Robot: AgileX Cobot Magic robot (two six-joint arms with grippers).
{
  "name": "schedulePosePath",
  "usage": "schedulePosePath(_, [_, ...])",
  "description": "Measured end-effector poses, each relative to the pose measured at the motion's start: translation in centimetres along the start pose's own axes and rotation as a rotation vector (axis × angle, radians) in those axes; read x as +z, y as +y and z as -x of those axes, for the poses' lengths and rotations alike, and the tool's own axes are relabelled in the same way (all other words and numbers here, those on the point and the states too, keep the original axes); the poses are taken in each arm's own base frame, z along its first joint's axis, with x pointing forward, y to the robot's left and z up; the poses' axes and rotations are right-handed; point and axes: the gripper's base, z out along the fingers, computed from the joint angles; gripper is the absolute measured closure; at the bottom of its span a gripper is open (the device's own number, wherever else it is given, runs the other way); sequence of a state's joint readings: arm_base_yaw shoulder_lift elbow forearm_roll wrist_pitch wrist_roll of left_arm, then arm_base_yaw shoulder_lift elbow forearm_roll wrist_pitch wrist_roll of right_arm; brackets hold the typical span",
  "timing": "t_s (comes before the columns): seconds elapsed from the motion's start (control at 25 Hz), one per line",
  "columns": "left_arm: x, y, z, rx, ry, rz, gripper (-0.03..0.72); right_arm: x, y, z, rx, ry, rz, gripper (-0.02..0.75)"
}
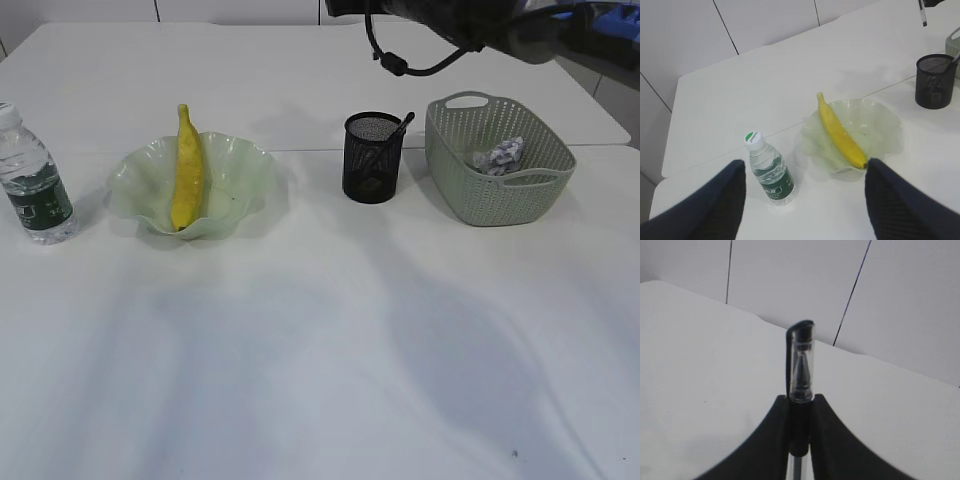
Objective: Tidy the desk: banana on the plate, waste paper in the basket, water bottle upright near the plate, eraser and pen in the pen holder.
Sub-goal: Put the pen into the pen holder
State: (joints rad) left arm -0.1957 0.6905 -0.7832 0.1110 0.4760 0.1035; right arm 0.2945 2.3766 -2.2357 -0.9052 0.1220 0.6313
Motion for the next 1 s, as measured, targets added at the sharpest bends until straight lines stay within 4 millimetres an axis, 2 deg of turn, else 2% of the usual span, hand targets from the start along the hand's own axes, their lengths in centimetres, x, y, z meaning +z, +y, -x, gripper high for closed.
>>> schedulePosePath(0.6, [0.0,0.0,0.0,-0.002,0.0,-0.001,0.16,0.2,1.1,-2.8,0.021,0.058,0.049,0.651])
schedulePosePath(1.0, [0.0,0.0,0.0,-0.002,0.0,-0.001,0.16,0.3,1.2,-3.0,0.042,0.058,0.055,0.651])
